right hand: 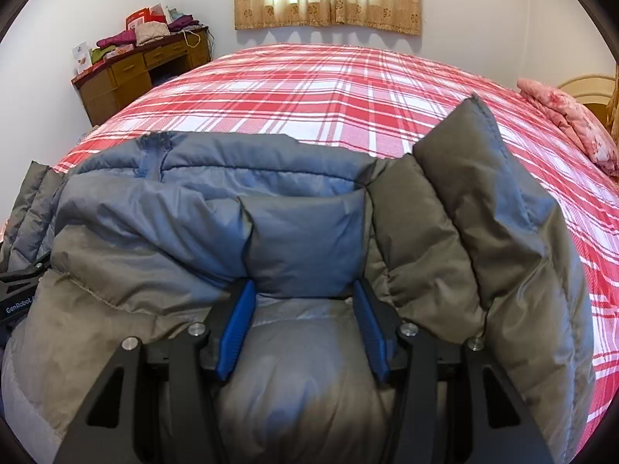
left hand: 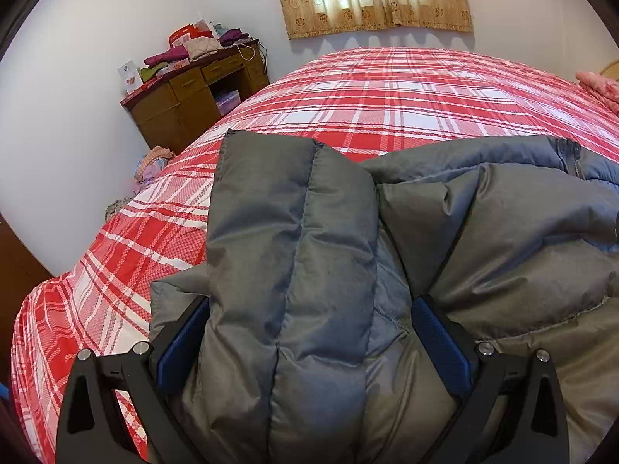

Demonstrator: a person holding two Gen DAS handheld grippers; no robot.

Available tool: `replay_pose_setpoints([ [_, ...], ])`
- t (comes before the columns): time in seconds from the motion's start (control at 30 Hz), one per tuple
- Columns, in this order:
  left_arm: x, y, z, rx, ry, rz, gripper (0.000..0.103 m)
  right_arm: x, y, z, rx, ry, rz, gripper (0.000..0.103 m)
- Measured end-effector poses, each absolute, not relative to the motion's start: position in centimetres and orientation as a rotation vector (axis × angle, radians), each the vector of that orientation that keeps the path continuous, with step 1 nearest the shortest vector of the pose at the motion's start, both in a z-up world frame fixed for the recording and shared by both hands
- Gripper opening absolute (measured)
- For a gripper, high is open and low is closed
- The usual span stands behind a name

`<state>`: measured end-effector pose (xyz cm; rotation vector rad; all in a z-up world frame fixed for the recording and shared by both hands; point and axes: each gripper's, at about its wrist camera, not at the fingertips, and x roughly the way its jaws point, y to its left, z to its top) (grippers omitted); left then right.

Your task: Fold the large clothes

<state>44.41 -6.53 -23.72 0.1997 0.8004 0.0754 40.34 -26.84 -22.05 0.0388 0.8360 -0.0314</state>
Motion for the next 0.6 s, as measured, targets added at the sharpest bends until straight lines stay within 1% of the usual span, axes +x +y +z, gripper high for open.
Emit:
replay_pose_setpoints([
  [0.43, 44.4, -6.6, -23.7, 0.207, 0.797, 0.081, 0.102, 40.4, -26.5, -22.2, 0.016, 0.842, -0.046, 0.055],
  [0.5, 44.5, -6.7, -23.6, 0.215, 0.802, 0.085, 0.102, 40.6, -26.3, -22.2, 0.002, 0.851, -0.052, 0.056],
  [0.6, 44.8, -6.5, -22.6, 0.221, 0.864, 0.082, 0.102, 40.8, -25.8, -21.1, -0.040, 0.886, -0.066, 0.057],
])
